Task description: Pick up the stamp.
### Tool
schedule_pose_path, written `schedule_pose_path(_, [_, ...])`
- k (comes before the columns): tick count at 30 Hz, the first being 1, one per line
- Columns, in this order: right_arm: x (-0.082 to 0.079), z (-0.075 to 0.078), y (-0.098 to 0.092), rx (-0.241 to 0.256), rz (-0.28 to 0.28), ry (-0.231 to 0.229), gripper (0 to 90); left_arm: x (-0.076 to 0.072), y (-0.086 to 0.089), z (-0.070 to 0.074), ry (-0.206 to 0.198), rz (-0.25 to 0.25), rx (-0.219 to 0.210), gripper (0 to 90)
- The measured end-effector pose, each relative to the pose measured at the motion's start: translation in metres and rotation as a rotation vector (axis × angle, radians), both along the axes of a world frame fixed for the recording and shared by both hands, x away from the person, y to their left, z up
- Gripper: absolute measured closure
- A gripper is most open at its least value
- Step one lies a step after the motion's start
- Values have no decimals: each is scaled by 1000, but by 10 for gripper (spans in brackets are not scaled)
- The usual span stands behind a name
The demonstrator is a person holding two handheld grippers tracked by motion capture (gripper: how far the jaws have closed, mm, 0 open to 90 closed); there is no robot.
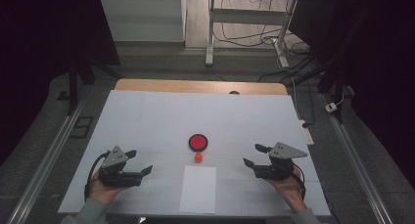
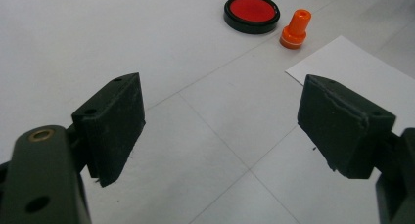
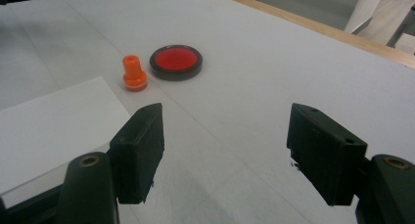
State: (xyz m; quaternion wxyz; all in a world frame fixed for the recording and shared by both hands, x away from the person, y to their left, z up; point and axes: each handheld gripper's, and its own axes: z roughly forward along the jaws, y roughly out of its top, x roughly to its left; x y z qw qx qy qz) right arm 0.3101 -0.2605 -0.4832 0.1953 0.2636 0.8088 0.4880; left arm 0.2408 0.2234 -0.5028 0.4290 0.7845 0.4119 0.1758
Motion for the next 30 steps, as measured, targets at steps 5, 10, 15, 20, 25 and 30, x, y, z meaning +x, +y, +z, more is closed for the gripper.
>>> schedule_pose_path(5, [4, 2, 11, 0, 24, -1, 297, -2, 2, -2, 7, 5, 4, 181])
schedule_pose_path(10, [7, 7, 28, -3, 57, 3, 297, -3, 2, -3, 10, 4, 7, 182])
schedule_pose_path(15, [8, 6, 37, -16, 75, 9, 298, -1, 1, -4, 14, -1, 13, 182])
schedule_pose_path(20, [10, 5, 44, -22, 87, 22, 300, -1, 2, -5, 18, 1, 11, 182])
schedule_pose_path(25, [12, 4, 55, -31, 104, 26, 302, -1, 2, -5, 18, 0, 11, 182])
schedule_pose_path(30, [13, 4, 62, -31, 119, 29, 302, 0, 3, -5, 20, 0, 5, 182])
